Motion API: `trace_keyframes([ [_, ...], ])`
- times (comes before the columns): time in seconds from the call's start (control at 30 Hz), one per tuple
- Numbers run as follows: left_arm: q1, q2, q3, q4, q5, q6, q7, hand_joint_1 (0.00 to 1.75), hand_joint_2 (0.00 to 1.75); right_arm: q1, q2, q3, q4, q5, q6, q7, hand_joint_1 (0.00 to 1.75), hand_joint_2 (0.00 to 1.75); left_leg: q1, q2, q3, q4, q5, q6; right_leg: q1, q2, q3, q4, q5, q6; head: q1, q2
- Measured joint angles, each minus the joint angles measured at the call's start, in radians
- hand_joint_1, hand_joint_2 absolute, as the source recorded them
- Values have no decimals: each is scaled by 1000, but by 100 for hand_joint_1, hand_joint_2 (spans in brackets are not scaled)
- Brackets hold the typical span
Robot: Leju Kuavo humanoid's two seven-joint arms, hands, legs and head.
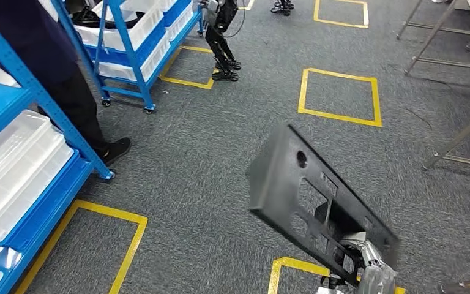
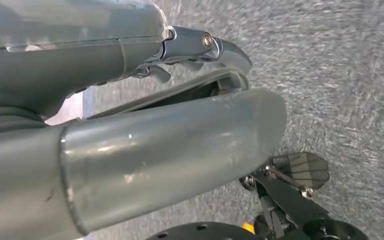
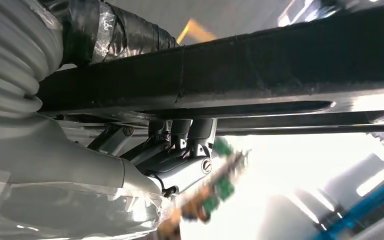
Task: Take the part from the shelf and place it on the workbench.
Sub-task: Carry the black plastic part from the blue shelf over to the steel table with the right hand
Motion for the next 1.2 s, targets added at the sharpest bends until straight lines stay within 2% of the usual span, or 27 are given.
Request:
trace_keyframes([
  [0.07, -6, 1, 3, 0, -13, -5, 0, 0, 0, -4, -11, -30, -4, 77, -6, 34, 175, 175, 3, 9, 6, 1, -5, -12, 0, 21, -2, -7, 5, -13, 0, 0],
  [0.13, -9, 3, 5, 0, -21, -9, 0, 0, 0, -9, -20, -55, -8, 118, -8, 53, 175, 175, 8, -30, -10, 43, -39, -20, -4, 41, 0, -17, 12, -27, 0, 0],
  [0.2, -7, 5, 7, 0, -27, -11, 0, 0, 0, -18, -26, -72, -11, 141, -9, 64, 175, 175, 10, -87, -68, 167, -106, -22, -4, 62, 0, -19, 16, -36, 0, 0],
  [0.23, -6, 6, 8, 0, -30, -12, 0, 0, 0, -22, -28, -78, -11, 154, -10, 69, 175, 175, 10, -100, -104, 239, -134, -22, -3, 75, -2, -18, 16, -38, -1, 0],
  [0.27, -4, 7, 8, 0, -34, -13, 0, 0, 0, -25, -31, -86, -11, 169, -10, 75, 175, 175, 10, -105, -132, 290, -144, -22, -1, 89, -2, -17, 15, -39, 0, 0],
  [0.3, -3, 8, 8, 0, -39, -14, 1, 0, 0, -29, -34, -95, -11, 188, -10, 83, 175, 175, 10, -107, -144, 305, -132, -20, 1, 105, -2, -15, 15, -39, -1, 0],
  [0.33, -2, 9, 9, 0, -44, -15, 1, 0, 0, -33, -37, -106, -11, 207, -10, 90, 175, 175, 10, -111, -138, 278, -101, -17, 2, 120, -2, -12, 14, -39, -1, 0],
  [0.37, -2, 11, 9, 0, -49, -17, 2, 0, 0, -39, -41, -119, -11, 225, -10, 97, 175, 175, 10, -122, -115, 217, -56, -14, 2, 135, -1, -10, 13, -38, -1, 0],
  [0.4, -3, 13, 9, 0, -53, -18, 2, 0, 0, -45, -46, -132, -11, 238, -10, 102, 175, 175, 10, -148, -89, 146, -19, -9, 2, 149, -1, -6, 12, -36, 0, 0],
  [0.43, -3, 14, 9, 0, -55, -20, 2, 0, 0, -51, -49, -142, -11, 247, -10, 106, 175, 175, 11, -172, -66, 85, 4, -6, 3, 161, -4, -2, 11, -33, 0, 0],
  [0.47, -4, 16, 9, 0, -57, -21, 2, 0, 0, -56, -53, -149, -11, 252, -10, 108, 175, 175, 10, -191, -52, 46, 15, -4, 2, 172, -8, 1, 11, -27, 0, 0],
  [0.5, -5, 17, 9, 0, -58, -22, 2, 0, 0, -58, -55, -154, -11, 254, -10, 109, 175, 175, 9, -199, -46, 31, 13, -2, 0, 183, -13, 2, 12, -20, 0, 0],
  [0.57, -9, 17, 9, 0, -58, -23, 3, 0, 0, -59, -58, -164, -12, 257, -10, 109, 175, 175, 7, -176, -42, 22, 17, 5, -5, 199, -21, 1, 17, -6, 0, 0],
  [0.6, -10, 17, 9, 0, -58, -23, 3, 0, 0, -59, -61, -169, -12, 259, -11, 110, 175, 175, 8, -162, -39, 16, 21, 12, -5, 182, -25, 8, 13, -2, 0, 0],
  [0.63, -10, 17, 9, 0, -59, -23, 3, 0, 0, -61, -64, -174, -12, 264, -11, 112, 175, 175, 9, -148, -37, 9, 25, 18, -3, 153, -36, 28, -1, 2, 0, 0],
  [0.7, -7, 17, 9, 0, -64, -25, 2, 0, 0, -70, -68, -183, -13, 287, -11, 121, 175, 175, 8, -119, -35, 3, 28, 27, -2, 87, -83, 128, -59, 8, 1, 0],
  [0.77, -6, 18, 9, 0, -72, -27, 0, 0, 0, -78, -70, -196, -15, 326, -11, 132, 175, 175, 4, -88, -36, 3, 26, 29, -7, 69, -142, 248, -108, 15, 1, 0],
  [0.8, -6, 18, 9, 0, -76, -28, 0, 0, 0, -80, -70, -205, -18, 347, -11, 136, 175, 175, 4, -73, -35, 3, 24, 29, -9, 67, -152, 271, -109, 17, 1, 0],
  [0.83, -7, 18, 9, 0, -80, -29, -1, 0, 0, -80, -70, -215, -22, 363, -11, 138, 175, 175, 3, -59, -33, 4, 22, 27, -11, 64, -143, 255, -90, 19, 1, 0],
  [0.87, -8, 18, 9, 0, -83, -29, -1, 0, 0, -80, -70, -226, -28, 377, -11, 139, 175, 175, 3, -47, -29, 4, 19, 25, -12, 55, -112, 201, -58, 19, 1, 0],
  [0.93, -8, 18, 10, 0, -87, -31, 0, 0, 0, -81, -70, -240, -41, 391, -11, 138, 175, 175, 0, -25, -20, 5, 11, 16, -9, 7, -37, 62, -7, 14, 1, 0],
  [1.0, -9, 18, 11, 0, -89, -32, 1, 0, 0, -80, -67, -248, -53, 399, -11, 136, 175, 175, -5, -6, -12, 6, 5, 5, 0, -21, -5, -3, 5, 4, 0, 0],
  [1.07, -12, 18, 11, 0, -90, -32, 4, 0, 0, -76, -63, -253, -61, 407, -11, 135, 175, 175, -6, 15, -4, 3, 0, -5, 4, 2, -7, -5, 4, -8, 0, 0],
  [1.1, -14, 18, 12, 0, -90, -32, 5, 0, 0, -73, -61, -256, -64, 412, -11, 137, 175, 175, -4, 15, -2, 6, -5, -10, 2, 13, -6, -8, 6, -13, 0, 0],
  [1.13, -15, 19, 13, 0, -91, -33, 6, 0, 0, -71, -59, -258, -67, 416, -12, 141, 175, 175, -1, -2, -6, 23, -21, -15, 0, 25, -4, -12, 8, -20, 0, 0],
  [1.17, -15, 18, 14, 0, -92, -33, 7, 0, 0, -69, -58, -259, -69, 420, -12, 145, 175, 175, 1, -29, -20, 57, -44, -19, -3, 36, -2, -15, 11, -26, 0, 0],
  [1.2, -14, 18, 15, 0, -93, -34, 7, 0, 0, -68, -56, -259, -70, 423, -12, 149, 175, 175, 4, -63, -47, 117, -78, -20, -3, 48, -2, -16, 12, -31, 0, 0],
])
